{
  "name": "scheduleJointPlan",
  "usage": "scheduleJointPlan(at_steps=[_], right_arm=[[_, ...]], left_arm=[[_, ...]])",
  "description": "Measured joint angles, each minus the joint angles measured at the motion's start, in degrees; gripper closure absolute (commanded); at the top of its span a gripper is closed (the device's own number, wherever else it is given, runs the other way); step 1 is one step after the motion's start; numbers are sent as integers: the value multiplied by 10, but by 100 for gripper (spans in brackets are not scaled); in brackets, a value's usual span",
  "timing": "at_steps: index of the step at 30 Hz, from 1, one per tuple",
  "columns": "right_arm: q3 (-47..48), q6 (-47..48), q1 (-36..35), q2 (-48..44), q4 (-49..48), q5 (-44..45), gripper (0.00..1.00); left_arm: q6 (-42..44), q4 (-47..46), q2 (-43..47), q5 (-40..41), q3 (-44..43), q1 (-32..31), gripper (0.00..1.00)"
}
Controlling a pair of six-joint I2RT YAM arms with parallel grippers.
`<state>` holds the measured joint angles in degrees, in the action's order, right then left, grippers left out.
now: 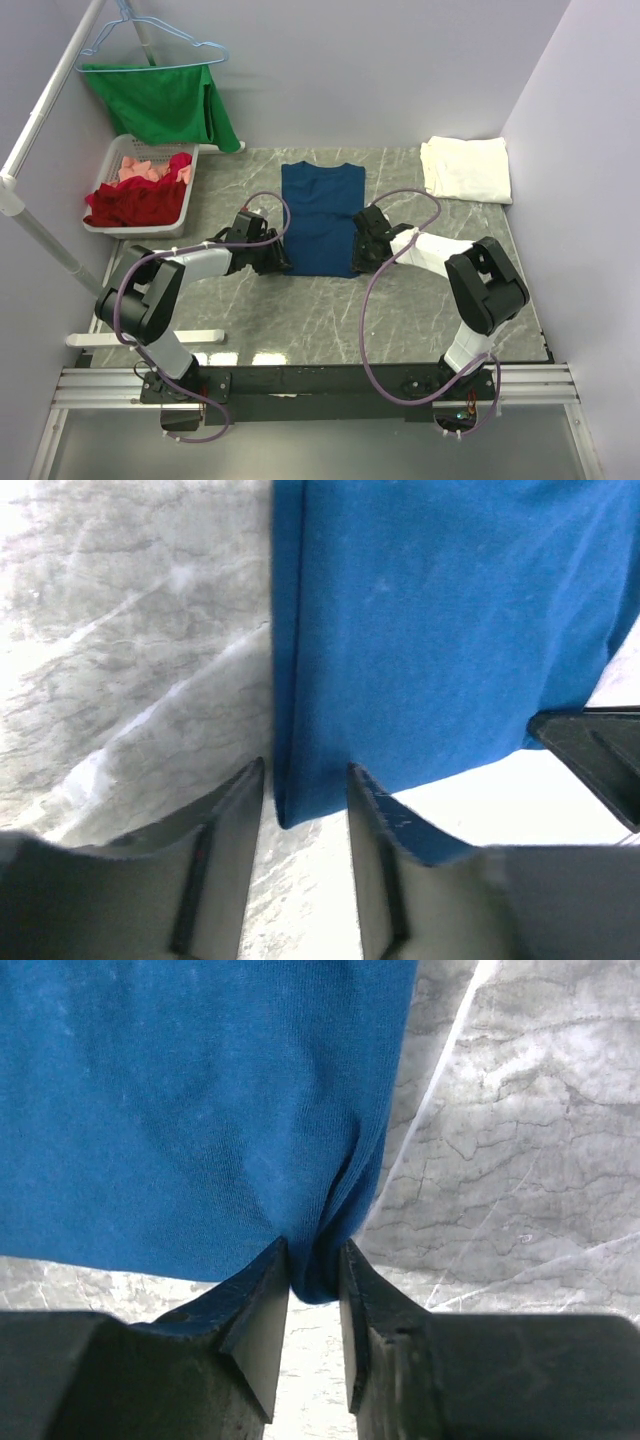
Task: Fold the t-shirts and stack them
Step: Fold the tshirt
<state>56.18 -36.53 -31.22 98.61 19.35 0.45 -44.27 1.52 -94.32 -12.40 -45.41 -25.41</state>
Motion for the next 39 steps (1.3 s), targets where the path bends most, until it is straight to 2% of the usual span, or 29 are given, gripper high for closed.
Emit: scheduleJointPlan(at_steps=[1,3,4,5,7,8,14,21,31,39], right_arm=[[0,-2,0,1,0,1,73],[1,-7,0,2,0,4,78],[1,-9,0,3,0,4,84],[2,-11,0,4,0,5,87],[4,-15,0,7,0,4,97],[5,-16,0,8,0,4,100],[5,-24,1,8,0,2,100],[-35,-35,0,-25,-14,-5,100],[-122,-53,-39,-150,12,-10,100],[-163,-76,-89,-264,47,-9,100]], left_arm=[[0,0,0,0,0,0,62],[-2,0,0,-1,2,0,74],[-3,0,0,-2,4,0,80],[-4,1,0,-3,7,0,91],[-4,2,0,-7,12,0,99],[-5,1,0,-9,14,0,99],[-6,1,9,-14,23,0,99],[-7,40,68,-10,62,-2,99],[-32,105,190,8,97,-23,99],[-79,169,317,48,129,-68,99]])
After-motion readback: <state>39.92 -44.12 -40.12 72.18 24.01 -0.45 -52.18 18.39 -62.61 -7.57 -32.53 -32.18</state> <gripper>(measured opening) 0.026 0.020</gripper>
